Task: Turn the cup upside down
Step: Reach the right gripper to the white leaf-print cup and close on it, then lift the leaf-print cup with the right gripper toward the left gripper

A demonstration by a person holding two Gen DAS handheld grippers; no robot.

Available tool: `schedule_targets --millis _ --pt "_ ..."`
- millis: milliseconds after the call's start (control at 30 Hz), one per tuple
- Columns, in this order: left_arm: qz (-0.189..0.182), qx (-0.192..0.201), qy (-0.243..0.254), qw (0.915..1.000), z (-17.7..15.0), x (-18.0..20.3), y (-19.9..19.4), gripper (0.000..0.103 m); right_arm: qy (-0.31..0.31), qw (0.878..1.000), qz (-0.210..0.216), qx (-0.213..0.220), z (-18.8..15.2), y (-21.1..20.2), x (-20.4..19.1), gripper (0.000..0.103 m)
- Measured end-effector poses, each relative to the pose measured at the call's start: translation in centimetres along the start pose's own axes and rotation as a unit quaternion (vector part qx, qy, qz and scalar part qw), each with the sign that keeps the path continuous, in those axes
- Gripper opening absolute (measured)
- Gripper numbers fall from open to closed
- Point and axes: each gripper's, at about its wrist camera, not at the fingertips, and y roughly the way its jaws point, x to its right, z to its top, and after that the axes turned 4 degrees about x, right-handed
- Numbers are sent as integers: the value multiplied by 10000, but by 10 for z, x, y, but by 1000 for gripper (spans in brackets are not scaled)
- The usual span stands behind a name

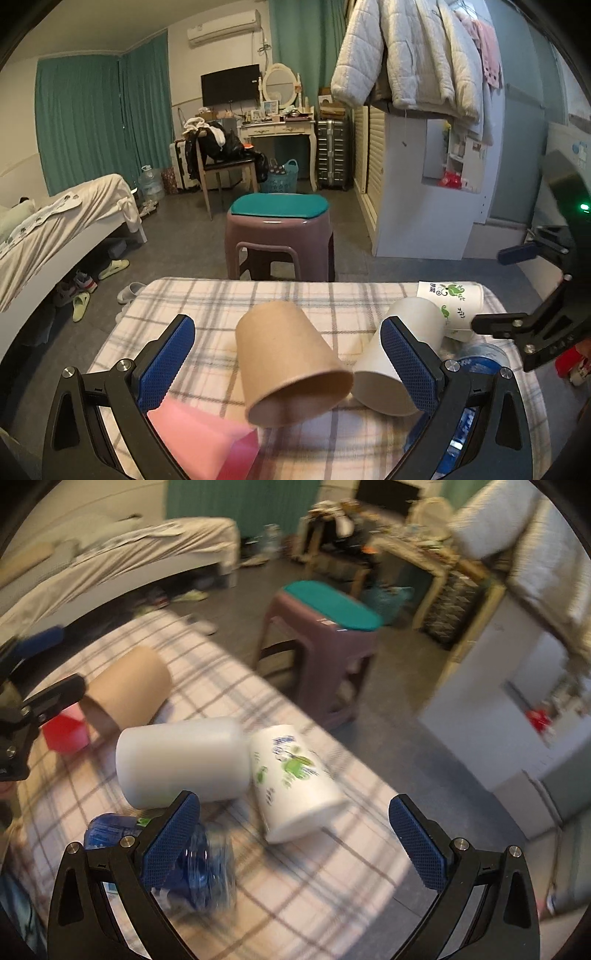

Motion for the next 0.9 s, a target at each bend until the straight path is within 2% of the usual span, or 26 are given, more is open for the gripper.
schedule_targets --millis 100,300,567,633,667,700,800,900 --pt "-50 -37 -33 10000 1 -1 6 103 148 9993 312 -159 8 17 13 103" --pt "-208 -124 -4 9997 -1 0 15 103 91 9963 507 -683 11 46 28 96" --pt "-273 -232 -44 9993 -4 -5 24 103 61 9895 984 -1053 1 69 24 92" --pt "-254 -255 -53 9993 -4 -6 26 103 77 9880 1043 -1133 -1 75 23 79" --pt "-246 -272 -64 9993 -5 -7 27 103 96 9876 1040 -1173 -1 77 22 76" --pt "-240 -284 -80 9993 -5 -8 27 103 137 9872 1045 -1193 -2 79 23 71" --pt "-209 -291 -90 9993 -5 -9 26 103 326 9874 1101 -1090 -1 76 27 70" --pt "-172 -290 -117 9994 -4 -11 23 103 475 9903 907 -939 3 64 30 69"
